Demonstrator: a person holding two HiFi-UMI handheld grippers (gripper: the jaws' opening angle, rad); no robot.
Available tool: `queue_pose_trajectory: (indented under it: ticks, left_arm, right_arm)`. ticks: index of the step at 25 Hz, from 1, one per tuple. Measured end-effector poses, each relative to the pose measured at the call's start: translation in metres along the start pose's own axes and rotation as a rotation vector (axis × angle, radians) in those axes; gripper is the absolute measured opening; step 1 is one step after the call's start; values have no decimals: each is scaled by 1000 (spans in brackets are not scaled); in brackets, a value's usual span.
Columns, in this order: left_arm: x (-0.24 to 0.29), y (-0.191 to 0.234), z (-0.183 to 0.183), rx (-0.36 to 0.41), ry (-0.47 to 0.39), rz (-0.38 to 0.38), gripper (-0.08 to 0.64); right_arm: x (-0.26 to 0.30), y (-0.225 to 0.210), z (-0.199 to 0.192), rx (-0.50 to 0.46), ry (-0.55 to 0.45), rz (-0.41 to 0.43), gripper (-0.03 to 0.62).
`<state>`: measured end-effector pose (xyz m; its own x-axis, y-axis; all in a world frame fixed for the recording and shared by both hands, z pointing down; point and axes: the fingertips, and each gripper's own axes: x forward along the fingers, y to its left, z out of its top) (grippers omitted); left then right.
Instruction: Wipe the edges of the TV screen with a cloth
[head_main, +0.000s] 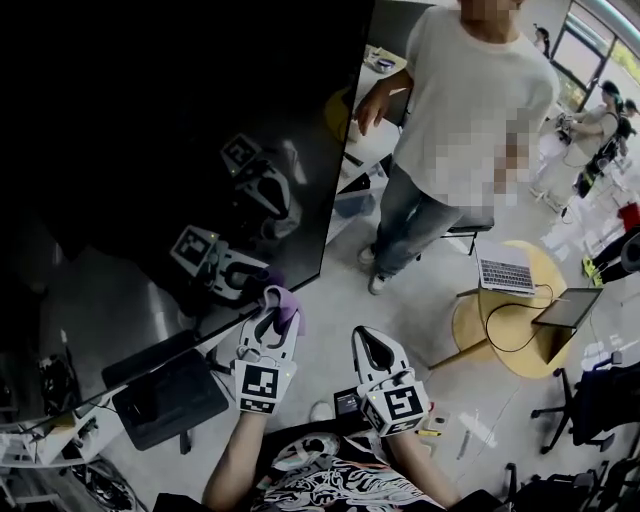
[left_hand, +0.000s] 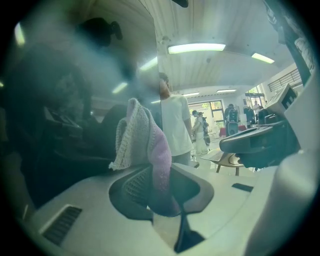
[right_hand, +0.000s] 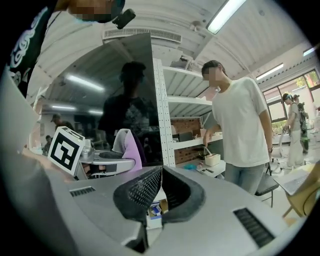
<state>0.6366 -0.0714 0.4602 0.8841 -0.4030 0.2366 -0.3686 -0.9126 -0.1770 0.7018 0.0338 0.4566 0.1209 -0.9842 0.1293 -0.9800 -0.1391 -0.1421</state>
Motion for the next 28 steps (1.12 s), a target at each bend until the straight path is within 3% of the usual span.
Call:
queue_pose_trajectory:
  ticks: [5,28]
  left_arm:
    - [38,-32,13,18,7,-36,98]
    - [86,-64,24,67,-4,-103,98]
  right_arm:
    - [-16,-45,2,14,8,-46,30]
    - [-45,-83,4,29,-12,-144,31]
